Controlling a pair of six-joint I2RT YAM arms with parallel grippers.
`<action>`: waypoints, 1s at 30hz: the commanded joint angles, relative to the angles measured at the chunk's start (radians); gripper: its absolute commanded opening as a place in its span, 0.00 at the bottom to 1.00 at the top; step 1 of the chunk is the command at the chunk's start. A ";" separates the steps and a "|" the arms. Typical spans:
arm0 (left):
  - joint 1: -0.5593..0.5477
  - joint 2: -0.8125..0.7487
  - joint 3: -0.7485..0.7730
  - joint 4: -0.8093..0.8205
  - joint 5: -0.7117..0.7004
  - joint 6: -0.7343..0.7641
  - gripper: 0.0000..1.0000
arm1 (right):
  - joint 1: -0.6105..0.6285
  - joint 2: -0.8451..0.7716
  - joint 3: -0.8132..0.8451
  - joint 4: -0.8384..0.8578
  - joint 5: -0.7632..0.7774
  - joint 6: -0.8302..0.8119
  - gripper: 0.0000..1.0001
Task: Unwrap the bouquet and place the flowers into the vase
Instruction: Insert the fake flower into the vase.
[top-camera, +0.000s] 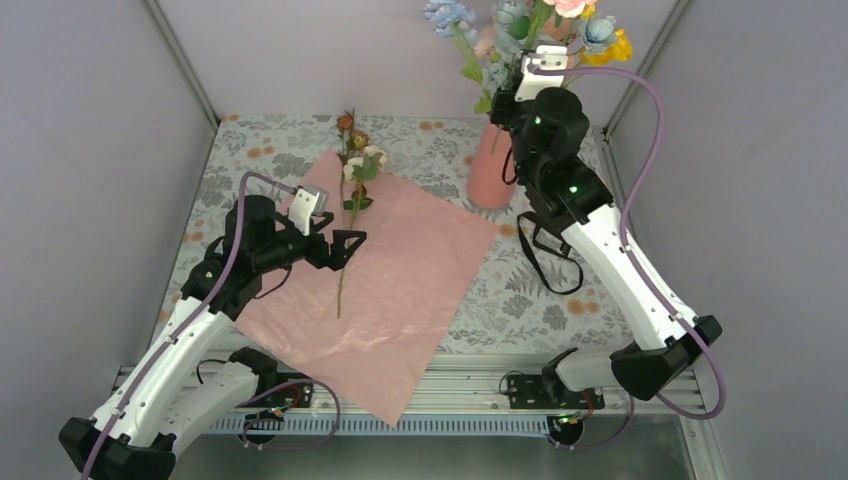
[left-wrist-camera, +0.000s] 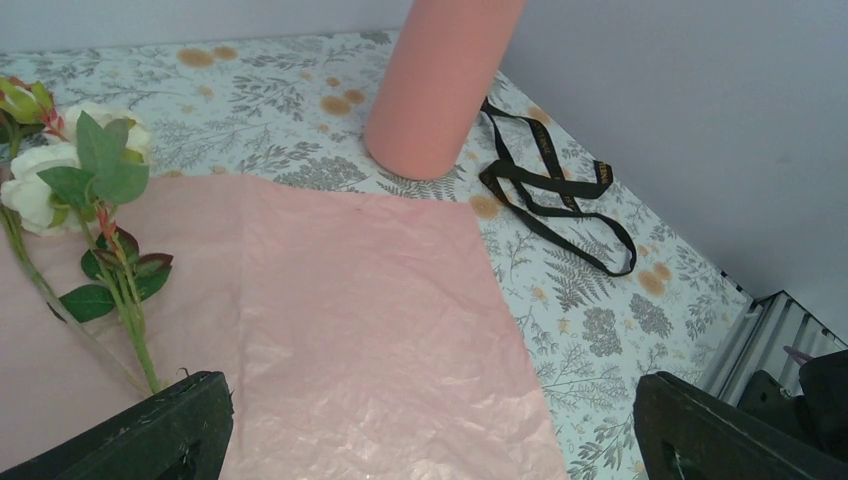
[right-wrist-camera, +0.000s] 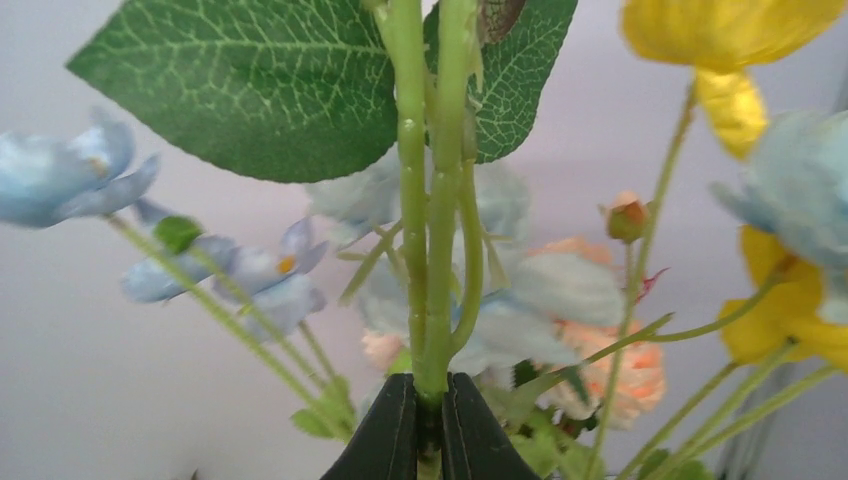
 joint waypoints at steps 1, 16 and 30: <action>-0.005 -0.017 -0.012 0.013 0.007 0.014 1.00 | -0.061 0.011 0.050 0.050 0.035 -0.010 0.04; -0.005 -0.038 -0.016 0.016 0.016 0.015 1.00 | -0.198 0.098 0.134 0.085 -0.072 0.059 0.04; -0.005 -0.041 -0.017 0.012 0.016 0.018 1.00 | -0.247 0.168 0.051 0.069 -0.152 0.100 0.04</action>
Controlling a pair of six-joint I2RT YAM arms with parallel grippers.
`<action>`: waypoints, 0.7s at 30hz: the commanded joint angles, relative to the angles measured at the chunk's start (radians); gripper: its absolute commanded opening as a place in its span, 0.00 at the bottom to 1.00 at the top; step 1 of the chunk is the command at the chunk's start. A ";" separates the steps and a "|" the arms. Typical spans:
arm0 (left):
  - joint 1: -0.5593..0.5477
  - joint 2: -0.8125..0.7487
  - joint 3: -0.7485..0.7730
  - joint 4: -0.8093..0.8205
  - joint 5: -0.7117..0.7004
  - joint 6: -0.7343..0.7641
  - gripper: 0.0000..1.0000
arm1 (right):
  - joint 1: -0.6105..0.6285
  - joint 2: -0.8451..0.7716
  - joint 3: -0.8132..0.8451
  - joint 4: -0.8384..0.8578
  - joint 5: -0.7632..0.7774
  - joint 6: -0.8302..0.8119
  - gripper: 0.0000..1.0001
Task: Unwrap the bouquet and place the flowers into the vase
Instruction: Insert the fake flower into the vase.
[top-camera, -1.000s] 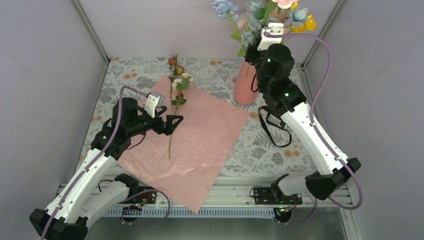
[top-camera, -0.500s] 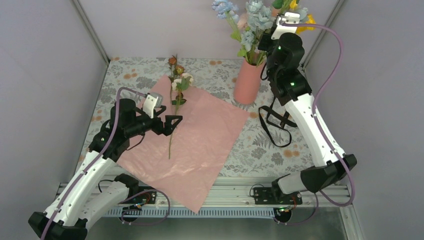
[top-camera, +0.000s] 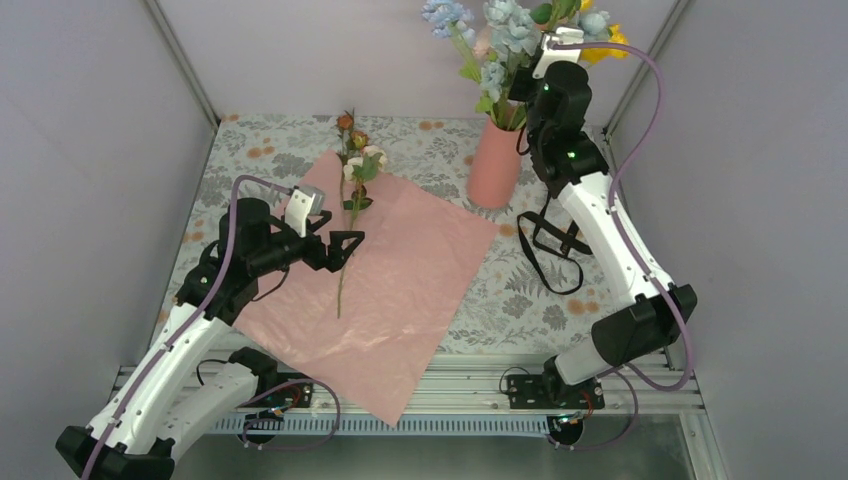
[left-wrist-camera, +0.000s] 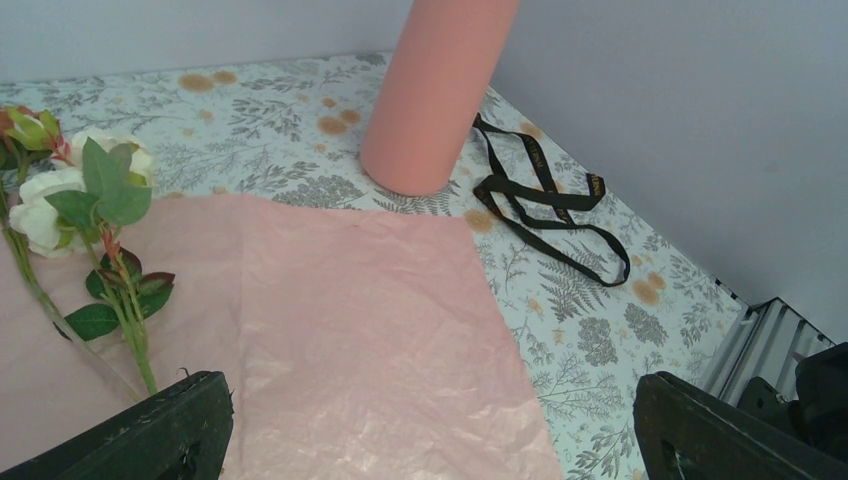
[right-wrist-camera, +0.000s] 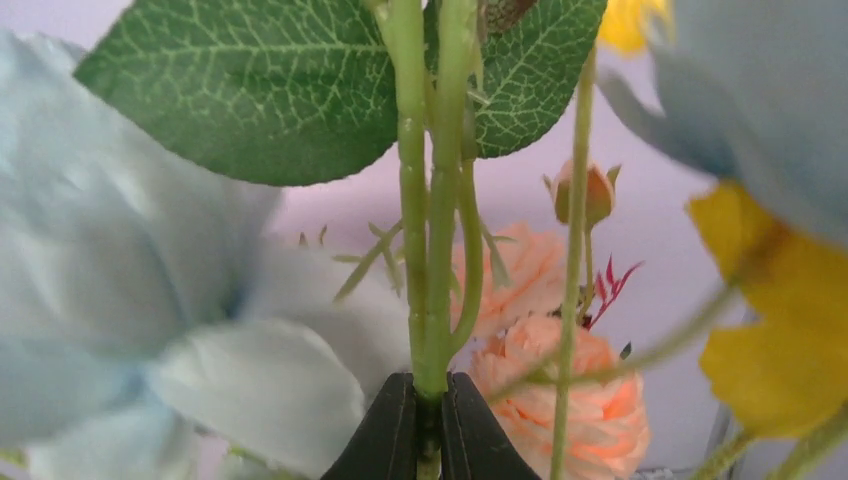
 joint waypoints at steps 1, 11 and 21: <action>-0.005 -0.008 -0.017 0.007 0.016 0.015 1.00 | -0.013 0.006 -0.029 -0.001 -0.019 0.037 0.04; -0.005 -0.016 -0.017 0.005 0.004 0.015 1.00 | -0.021 0.000 -0.115 -0.051 -0.035 0.085 0.04; -0.005 -0.008 -0.020 0.005 -0.005 0.015 1.00 | -0.022 -0.019 -0.171 -0.114 -0.060 0.149 0.20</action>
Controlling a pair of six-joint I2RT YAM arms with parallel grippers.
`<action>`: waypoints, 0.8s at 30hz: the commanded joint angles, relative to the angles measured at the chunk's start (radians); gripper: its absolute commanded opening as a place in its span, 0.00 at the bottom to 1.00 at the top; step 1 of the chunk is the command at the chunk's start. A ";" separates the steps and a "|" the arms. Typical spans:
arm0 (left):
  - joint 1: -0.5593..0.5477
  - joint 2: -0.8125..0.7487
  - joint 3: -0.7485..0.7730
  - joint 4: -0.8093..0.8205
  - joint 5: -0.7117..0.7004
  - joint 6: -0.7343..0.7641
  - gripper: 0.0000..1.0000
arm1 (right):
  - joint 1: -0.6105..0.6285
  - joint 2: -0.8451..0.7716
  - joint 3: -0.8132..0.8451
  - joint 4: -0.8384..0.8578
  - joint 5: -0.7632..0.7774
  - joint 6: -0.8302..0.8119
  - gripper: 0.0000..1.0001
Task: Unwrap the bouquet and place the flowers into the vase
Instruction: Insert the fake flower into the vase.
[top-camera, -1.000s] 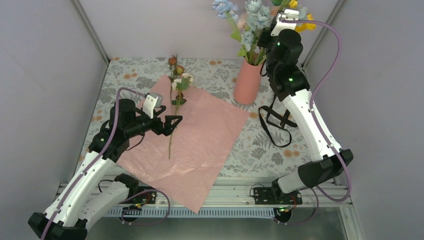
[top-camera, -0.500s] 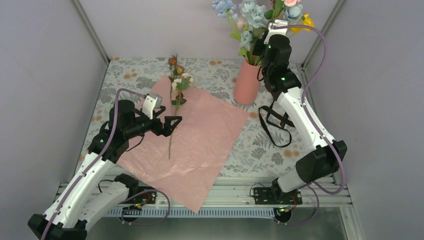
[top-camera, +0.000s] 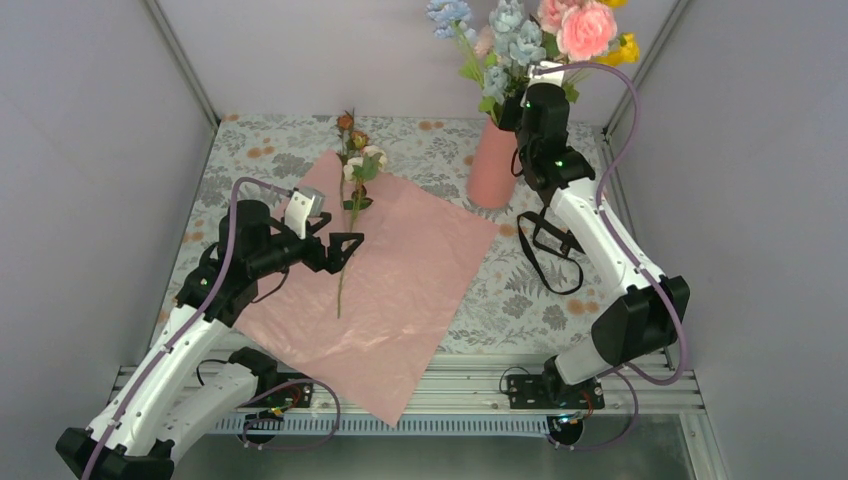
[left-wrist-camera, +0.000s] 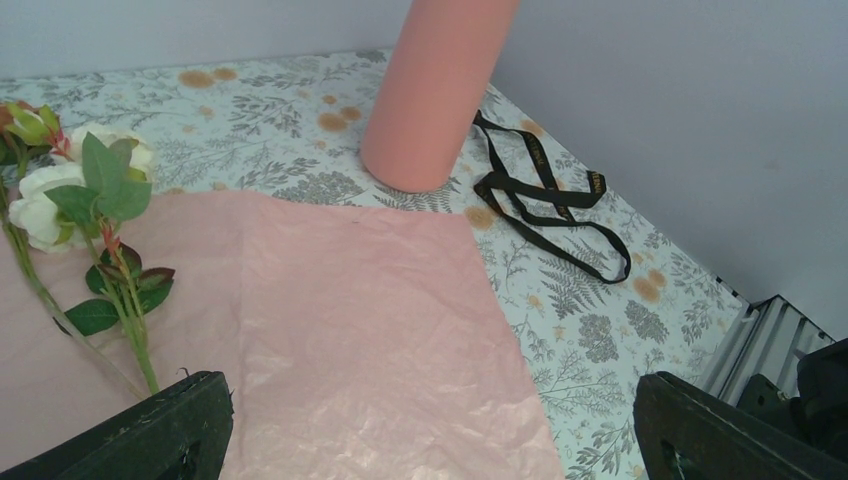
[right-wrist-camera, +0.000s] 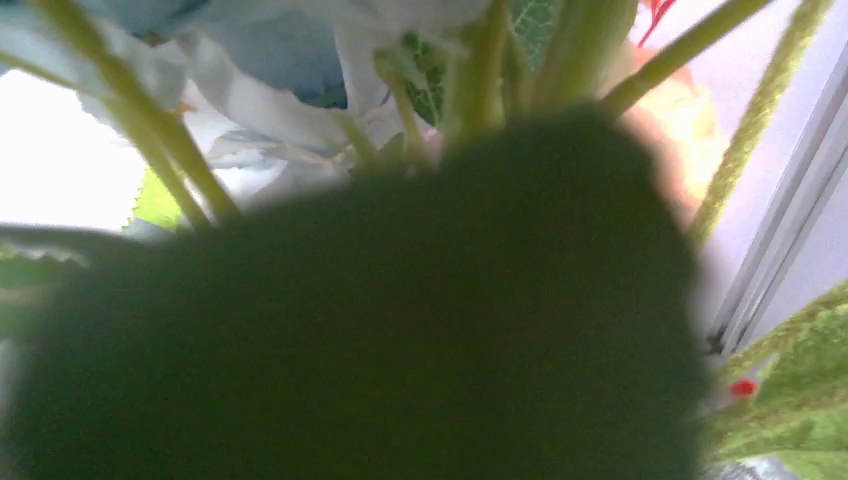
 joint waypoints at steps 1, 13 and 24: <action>-0.005 0.006 -0.007 0.001 -0.025 0.012 1.00 | -0.006 -0.032 -0.005 -0.063 -0.034 0.048 0.22; -0.005 0.042 0.009 -0.039 -0.189 -0.017 1.00 | -0.006 -0.124 -0.035 -0.217 0.012 0.029 0.12; -0.005 0.041 0.012 -0.053 -0.221 -0.015 1.00 | -0.008 -0.007 0.077 -0.231 0.029 -0.065 0.04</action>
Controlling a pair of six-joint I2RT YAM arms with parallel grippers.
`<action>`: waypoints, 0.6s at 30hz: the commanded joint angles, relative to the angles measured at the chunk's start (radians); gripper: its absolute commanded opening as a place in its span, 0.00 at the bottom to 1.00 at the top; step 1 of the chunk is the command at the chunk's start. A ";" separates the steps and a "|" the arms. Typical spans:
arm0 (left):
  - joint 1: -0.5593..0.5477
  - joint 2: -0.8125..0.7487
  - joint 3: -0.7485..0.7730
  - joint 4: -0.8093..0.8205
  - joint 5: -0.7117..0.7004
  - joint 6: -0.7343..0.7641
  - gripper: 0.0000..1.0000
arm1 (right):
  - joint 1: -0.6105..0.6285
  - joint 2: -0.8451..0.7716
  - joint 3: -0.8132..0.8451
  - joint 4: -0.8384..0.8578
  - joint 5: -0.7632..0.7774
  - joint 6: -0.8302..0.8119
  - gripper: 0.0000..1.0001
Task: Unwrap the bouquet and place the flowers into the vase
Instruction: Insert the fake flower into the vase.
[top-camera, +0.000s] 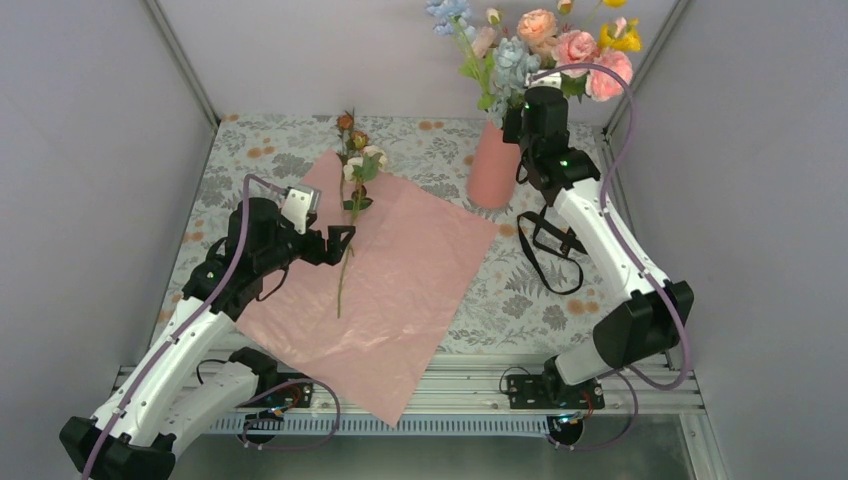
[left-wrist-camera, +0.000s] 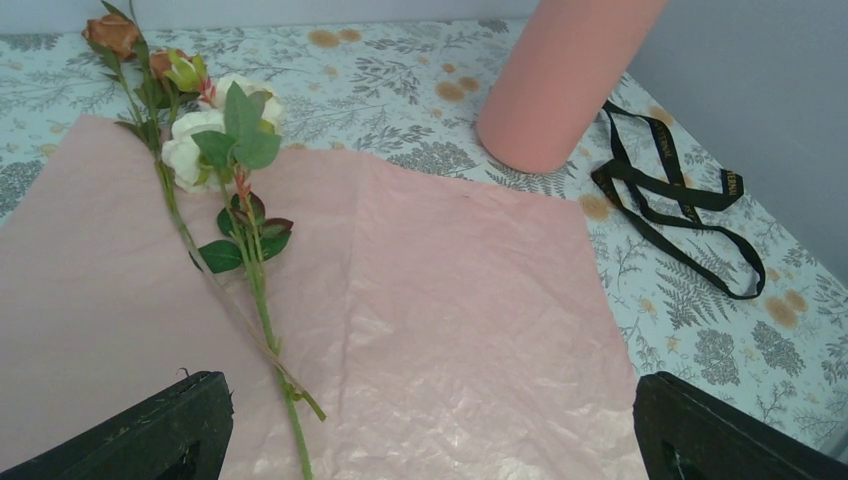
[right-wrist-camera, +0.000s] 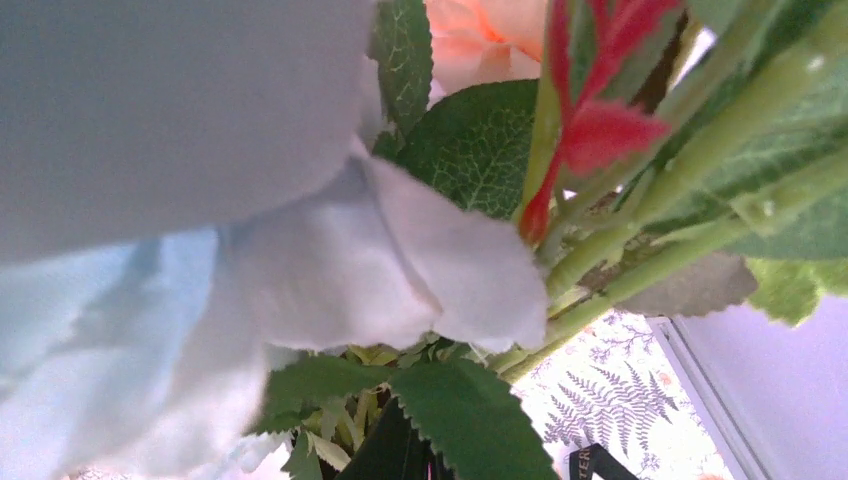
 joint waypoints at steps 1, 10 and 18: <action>-0.005 -0.003 0.013 -0.008 -0.017 -0.005 1.00 | -0.006 0.036 0.078 -0.043 0.005 -0.043 0.04; -0.005 0.015 0.012 -0.009 -0.005 0.001 1.00 | -0.006 0.064 0.051 -0.105 -0.065 -0.016 0.10; -0.005 0.011 0.011 -0.012 -0.004 0.001 1.00 | -0.006 0.025 0.092 -0.271 -0.117 0.035 0.20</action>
